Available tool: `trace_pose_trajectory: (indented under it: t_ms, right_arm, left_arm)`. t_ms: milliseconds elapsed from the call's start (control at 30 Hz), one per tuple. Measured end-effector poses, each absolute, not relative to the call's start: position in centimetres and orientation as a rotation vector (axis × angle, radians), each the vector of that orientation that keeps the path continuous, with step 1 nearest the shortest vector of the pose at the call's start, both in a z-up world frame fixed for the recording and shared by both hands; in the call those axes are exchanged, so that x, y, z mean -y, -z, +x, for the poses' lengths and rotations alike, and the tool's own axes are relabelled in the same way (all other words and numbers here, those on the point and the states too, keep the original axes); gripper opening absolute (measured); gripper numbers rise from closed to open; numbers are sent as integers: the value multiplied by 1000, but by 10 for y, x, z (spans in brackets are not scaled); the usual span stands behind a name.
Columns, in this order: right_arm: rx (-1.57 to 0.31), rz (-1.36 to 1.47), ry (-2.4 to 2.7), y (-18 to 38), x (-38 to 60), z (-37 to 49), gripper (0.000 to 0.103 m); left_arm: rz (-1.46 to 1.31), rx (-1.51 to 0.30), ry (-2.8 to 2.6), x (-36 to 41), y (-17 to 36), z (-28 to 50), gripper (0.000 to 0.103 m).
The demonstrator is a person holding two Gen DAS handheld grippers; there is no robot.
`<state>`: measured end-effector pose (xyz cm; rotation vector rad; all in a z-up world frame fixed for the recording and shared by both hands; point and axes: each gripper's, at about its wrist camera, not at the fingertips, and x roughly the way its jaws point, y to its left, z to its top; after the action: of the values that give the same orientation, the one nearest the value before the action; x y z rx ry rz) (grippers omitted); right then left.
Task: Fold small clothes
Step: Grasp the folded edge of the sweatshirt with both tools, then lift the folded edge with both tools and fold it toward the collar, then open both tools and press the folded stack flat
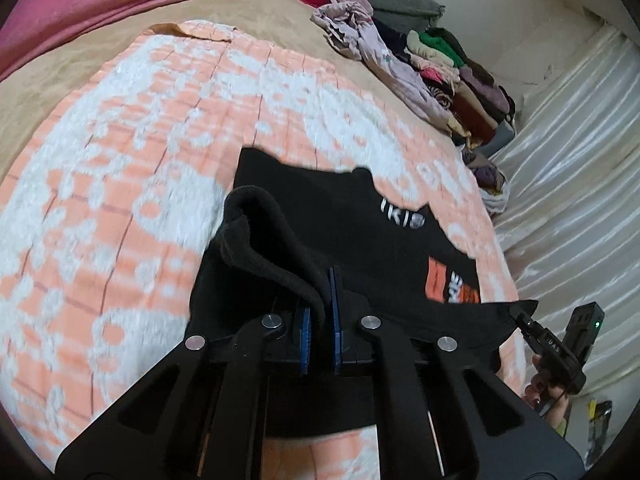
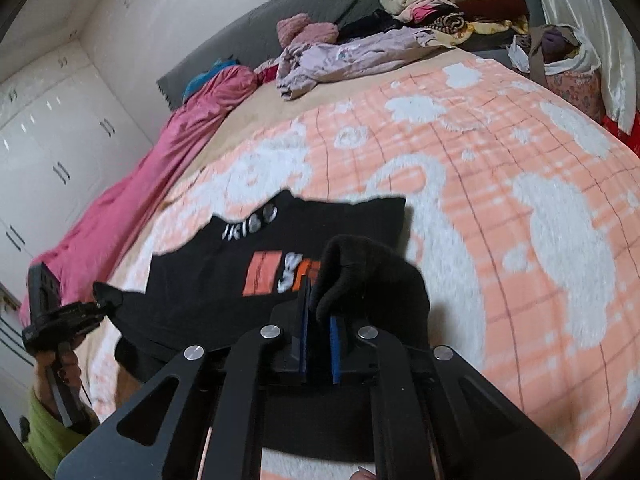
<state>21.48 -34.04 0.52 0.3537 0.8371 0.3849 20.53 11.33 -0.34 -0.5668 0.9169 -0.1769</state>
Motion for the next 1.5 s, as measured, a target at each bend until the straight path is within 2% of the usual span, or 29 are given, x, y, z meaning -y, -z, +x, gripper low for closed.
trace_pose_trajectory:
  t_ms: [567,700,767,800,833,867,900,933,1067,1200,1267,1500]
  right_arm:
    - [-870,362,-321,15,332,301,7]
    - [-924,328,-297,33,325,319,9]
    - [-934,358,-290,43,328,320,14]
    - [-930,372,-294,44,329,319,14]
    - [-917,395,-298,44,332,317,21]
    - [-906,397,-294,42,334,316,39]
    - [-885,392,-282,37,336,313,47]
    - [-860,392,-277,33,339,311,51]
    - [-811,367,-230,22,349,305,56]
    - [-761,302,-216,7,350,294,57]
    - [-735,247,-225,-2,343,287,68]
    - [-695,80,-331,-14,299,265,70]
  left_arm:
    - [-591,-980,95,-124,24,288,2]
    - [-601,-996,79,-126,34,304,7]
    - [-595,-997,82,-126,36,306,12]
    - [-590,-986,85,-126,35,306,25]
    - [-576,-958,76,-128,30,303,33]
    - [-564,-934,67,-130,26,301,39]
    - [-563,-912,63,-132,22,299,39]
    - [-567,-904,61,-135,20,299,39]
    - [-532,-859,-3,-140,8,289,39]
    - [-488,-780,-29,-136,-11,267,41]
    - [-437,-752,-36,-128,-19,256,45]
    - [-260,-817,30,-75,-10,245,49]
